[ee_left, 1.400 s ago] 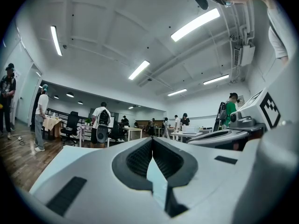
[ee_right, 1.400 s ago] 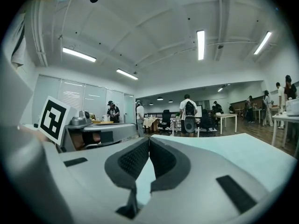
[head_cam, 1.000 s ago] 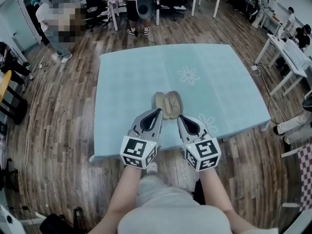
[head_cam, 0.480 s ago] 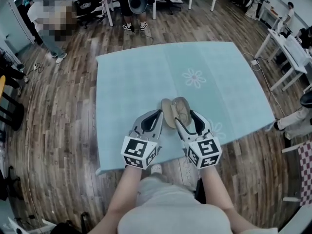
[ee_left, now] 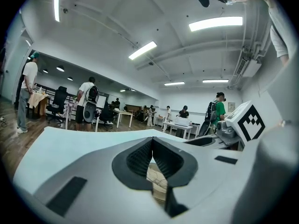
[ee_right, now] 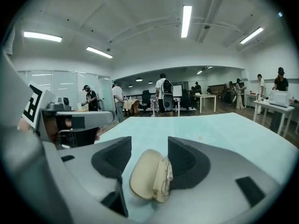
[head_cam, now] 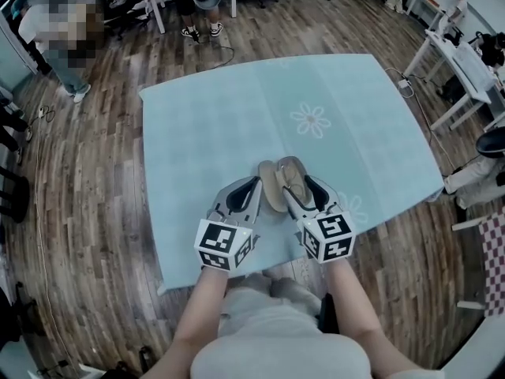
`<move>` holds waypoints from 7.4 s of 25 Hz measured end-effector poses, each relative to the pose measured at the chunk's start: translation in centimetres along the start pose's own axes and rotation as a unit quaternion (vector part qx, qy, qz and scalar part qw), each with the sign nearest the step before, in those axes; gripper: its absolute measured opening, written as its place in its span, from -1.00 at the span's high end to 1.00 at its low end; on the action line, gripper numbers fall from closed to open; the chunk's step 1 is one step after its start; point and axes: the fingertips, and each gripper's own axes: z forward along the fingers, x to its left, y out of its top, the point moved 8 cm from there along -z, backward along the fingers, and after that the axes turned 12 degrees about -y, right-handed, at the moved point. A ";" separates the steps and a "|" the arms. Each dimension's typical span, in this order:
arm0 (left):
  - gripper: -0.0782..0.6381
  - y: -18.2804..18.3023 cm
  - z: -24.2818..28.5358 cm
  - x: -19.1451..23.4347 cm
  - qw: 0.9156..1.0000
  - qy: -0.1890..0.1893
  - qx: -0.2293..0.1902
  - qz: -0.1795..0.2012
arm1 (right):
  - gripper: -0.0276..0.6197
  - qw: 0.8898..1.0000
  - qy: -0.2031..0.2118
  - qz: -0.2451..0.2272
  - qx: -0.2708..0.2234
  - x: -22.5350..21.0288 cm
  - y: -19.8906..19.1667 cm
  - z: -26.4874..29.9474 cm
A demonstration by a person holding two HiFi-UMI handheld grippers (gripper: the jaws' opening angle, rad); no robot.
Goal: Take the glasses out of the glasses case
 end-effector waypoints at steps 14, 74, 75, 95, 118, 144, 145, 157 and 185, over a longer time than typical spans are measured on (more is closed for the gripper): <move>0.76 -1.9 2.9 0.8 0.999 -0.005 0.037 -0.019 | 0.35 0.990 -0.034 -0.032 0.131 -1.7 -4.5 5.6; 0.76 -2.2 4.0 1.7 0.997 0.056 0.049 -0.019 | 0.83 0.956 -0.070 -0.046 0.281 -3.4 -8.5 11.1; 0.76 -2.2 3.9 1.7 0.997 0.056 0.049 -0.018 | 0.83 0.957 -0.068 -0.041 0.280 -3.5 -8.5 11.0; 0.76 -1.0 3.5 0.6 0.998 0.053 0.029 0.001 | 0.83 0.967 -0.032 -0.015 0.250 -3.4 -6.0 9.7; 0.76 0.4 4.2 -0.9 0.999 0.037 0.009 0.029 | 0.83 0.981 0.009 0.061 0.183 -5.5 -2.4 5.7; 0.76 4.5 5.5 -2.0 0.995 0.026 -0.003 0.093 | 0.83 0.994 0.031 0.099 0.029 -6.4 5.0 -0.2; 0.76 4.6 5.5 -2.0 0.995 0.025 -0.007 0.094 | 0.83 0.995 0.030 0.093 0.015 -6.4 5.4 -0.4; 0.76 5.8 5.7 -2.2 0.994 0.017 -0.031 0.104 | 0.83 0.993 0.022 0.054 -0.102 -5.9 7.8 -2.8; 0.76 7.4 4.6 -3.4 0.984 0.000 -0.118 0.130 | 0.84 0.965 -0.017 -0.034 -0.258 -4.9 8.4 -5.7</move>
